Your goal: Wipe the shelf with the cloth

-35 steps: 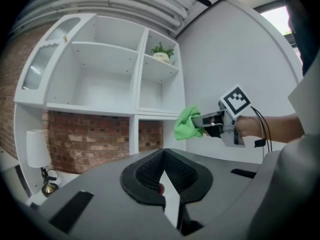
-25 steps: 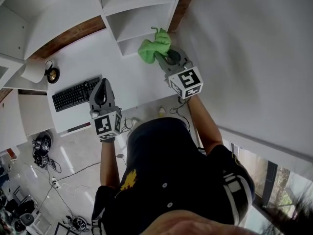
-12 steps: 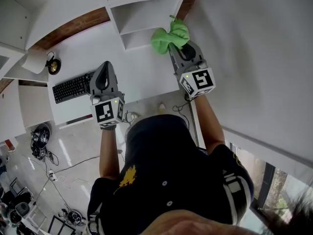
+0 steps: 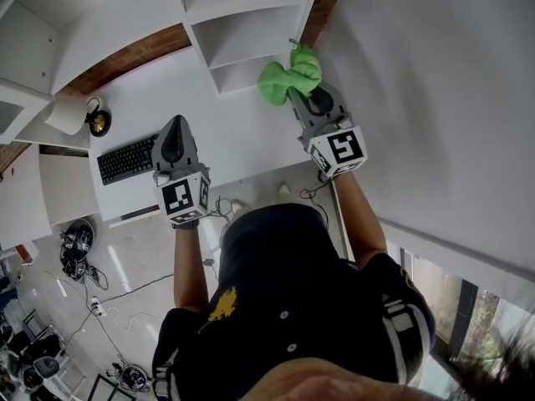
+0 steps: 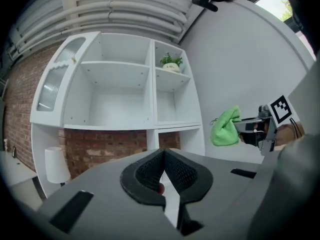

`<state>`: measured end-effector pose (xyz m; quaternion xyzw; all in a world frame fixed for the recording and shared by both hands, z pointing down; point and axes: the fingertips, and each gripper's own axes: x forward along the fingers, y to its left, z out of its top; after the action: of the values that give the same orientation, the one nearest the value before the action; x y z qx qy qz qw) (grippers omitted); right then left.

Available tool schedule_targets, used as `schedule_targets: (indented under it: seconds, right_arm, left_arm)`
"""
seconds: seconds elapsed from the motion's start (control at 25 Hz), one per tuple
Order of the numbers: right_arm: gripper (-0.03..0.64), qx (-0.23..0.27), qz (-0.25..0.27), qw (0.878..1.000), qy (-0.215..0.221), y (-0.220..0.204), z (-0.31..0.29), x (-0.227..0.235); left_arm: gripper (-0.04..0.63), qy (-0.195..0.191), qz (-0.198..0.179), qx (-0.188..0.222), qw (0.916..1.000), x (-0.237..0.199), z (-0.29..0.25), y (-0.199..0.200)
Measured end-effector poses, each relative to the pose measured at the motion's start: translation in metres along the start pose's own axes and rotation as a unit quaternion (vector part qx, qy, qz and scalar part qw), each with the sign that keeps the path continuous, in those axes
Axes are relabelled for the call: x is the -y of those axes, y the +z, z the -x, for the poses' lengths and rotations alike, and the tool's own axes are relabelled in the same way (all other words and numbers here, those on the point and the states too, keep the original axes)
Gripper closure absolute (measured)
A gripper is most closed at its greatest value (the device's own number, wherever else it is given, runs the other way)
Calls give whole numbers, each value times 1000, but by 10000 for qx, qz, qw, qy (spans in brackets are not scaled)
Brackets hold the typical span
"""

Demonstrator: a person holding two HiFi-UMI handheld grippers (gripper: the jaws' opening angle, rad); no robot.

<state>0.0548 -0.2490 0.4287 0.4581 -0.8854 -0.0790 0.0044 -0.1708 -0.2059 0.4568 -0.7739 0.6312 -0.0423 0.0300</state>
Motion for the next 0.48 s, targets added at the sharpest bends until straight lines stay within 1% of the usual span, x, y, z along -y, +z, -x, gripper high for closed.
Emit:
schedule_targets:
  seconds: [0.48]
  right_arm:
    - [532, -6, 4, 10000, -5, 5, -2, -7]
  left_arm:
    - [577, -87, 57, -30, 9999, 3, 2, -5]
